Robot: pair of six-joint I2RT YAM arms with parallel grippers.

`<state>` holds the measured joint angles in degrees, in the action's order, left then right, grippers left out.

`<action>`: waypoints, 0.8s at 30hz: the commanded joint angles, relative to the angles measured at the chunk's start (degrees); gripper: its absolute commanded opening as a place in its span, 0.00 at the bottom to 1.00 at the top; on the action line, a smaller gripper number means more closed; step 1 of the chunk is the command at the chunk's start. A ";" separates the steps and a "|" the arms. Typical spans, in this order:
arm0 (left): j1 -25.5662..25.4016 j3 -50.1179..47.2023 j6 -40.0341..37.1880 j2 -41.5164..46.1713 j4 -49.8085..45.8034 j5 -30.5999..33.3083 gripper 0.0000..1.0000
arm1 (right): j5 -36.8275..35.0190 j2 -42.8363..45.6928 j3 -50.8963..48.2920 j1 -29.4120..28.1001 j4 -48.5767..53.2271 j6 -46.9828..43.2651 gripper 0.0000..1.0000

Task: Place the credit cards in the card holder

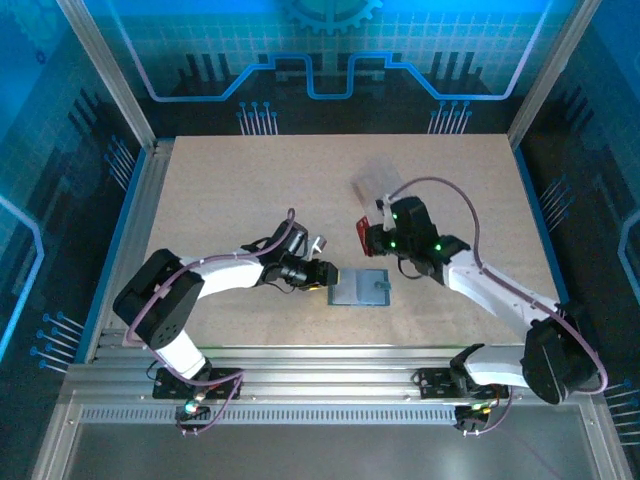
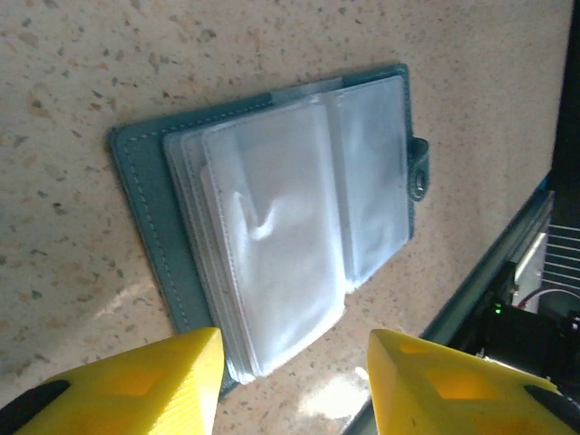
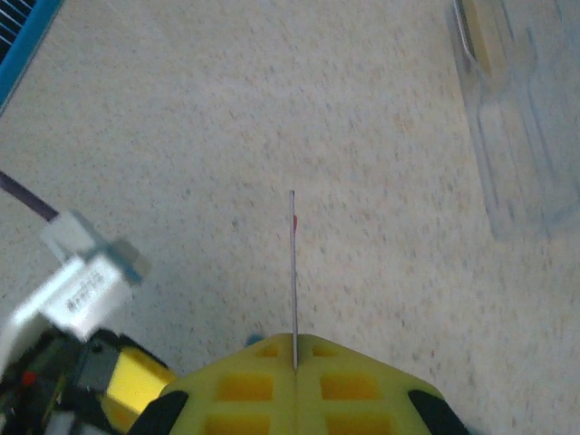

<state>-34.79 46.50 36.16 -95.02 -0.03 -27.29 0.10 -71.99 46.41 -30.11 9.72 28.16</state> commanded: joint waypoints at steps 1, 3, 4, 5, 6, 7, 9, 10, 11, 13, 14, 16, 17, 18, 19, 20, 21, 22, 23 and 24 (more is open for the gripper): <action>-0.50 1.84 -2.47 -1.92 -2.25 2.19 0.44 | 1.44 3.32 -8.84 -0.70 -9.87 5.41 0.04; -0.84 2.23 -3.02 -2.44 -2.28 2.89 0.42 | 1.80 4.68 -14.14 -0.67 -15.18 7.42 0.04; -1.04 2.28 -3.28 -2.71 -1.92 2.95 0.42 | 2.01 5.05 -16.26 -0.72 -17.19 8.17 0.04; -1.05 2.28 -3.28 -3.02 -1.45 2.87 0.41 | 2.18 5.23 -17.89 -0.65 -18.91 8.91 0.05; -1.13 2.28 -3.28 -3.39 -1.18 2.87 0.41 | 2.57 5.12 -19.57 -0.66 -21.36 9.69 0.05; -1.08 2.43 -3.29 -3.81 -1.12 2.93 0.40 | 2.86 4.79 -20.77 -0.62 -23.11 10.33 0.05; -1.08 2.71 -3.20 -4.65 -1.04 3.02 0.39 | 3.50 3.62 -21.94 -0.59 -24.82 11.27 0.05; -1.12 2.85 -3.20 -5.11 -1.03 2.95 0.38 | 3.93 2.92 -22.21 -0.62 -26.52 11.63 0.05; -1.08 2.94 -3.20 -5.52 -1.10 3.02 0.37 | 4.18 2.33 -22.48 -0.64 -27.35 12.07 0.05; -1.10 3.14 -3.03 -6.05 -1.24 3.30 0.37 | 4.81 0.80 -23.07 -0.65 -29.59 13.41 0.05; -1.09 3.10 -2.98 -6.18 -1.21 3.42 0.36 | 5.09 0.07 -23.20 -0.60 -30.36 14.01 0.05; -1.13 3.17 -2.85 -6.44 -1.30 3.66 0.36 | 5.26 -1.41 -23.21 -0.58 -31.51 15.18 0.05; -1.09 3.16 -2.81 -6.49 -1.37 3.65 0.35 | 5.16 -1.89 -23.09 -0.59 -31.68 15.58 0.05; -1.14 3.18 -2.74 -6.60 -1.45 3.65 0.34 | 4.81 -2.43 -22.95 -0.63 -31.52 15.90 0.04; -1.11 3.19 -2.68 -6.58 -1.49 3.66 0.34 | 4.48 -2.85 -22.84 -0.63 -31.38 16.13 0.04; -1.12 3.19 -2.68 -6.58 -1.49 3.65 0.34 | 4.09 -3.07 -22.76 -0.65 -31.17 16.17 0.04; -1.10 3.20 -2.58 -6.53 -1.48 3.65 0.34 | 3.62 -3.18 -22.71 -0.62 -30.95 16.27 0.04; -1.10 3.17 -2.54 -6.52 -1.56 3.65 0.34 | 3.29 -3.29 -22.78 -0.61 -30.88 16.36 0.03; -1.07 3.17 -2.50 -6.53 -1.59 3.61 0.34 | 3.25 -3.41 -22.85 -0.60 -30.98 16.43 0.03; -1.09 3.16 -2.49 -6.41 -1.63 3.56 0.34 | 3.42 -3.66 -22.72 -0.64 -30.98 16.56 0.03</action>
<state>-35.48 48.38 34.33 -100.79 -0.84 -24.21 3.92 -75.05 24.27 -30.33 -19.03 43.42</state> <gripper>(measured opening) 0.338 0.065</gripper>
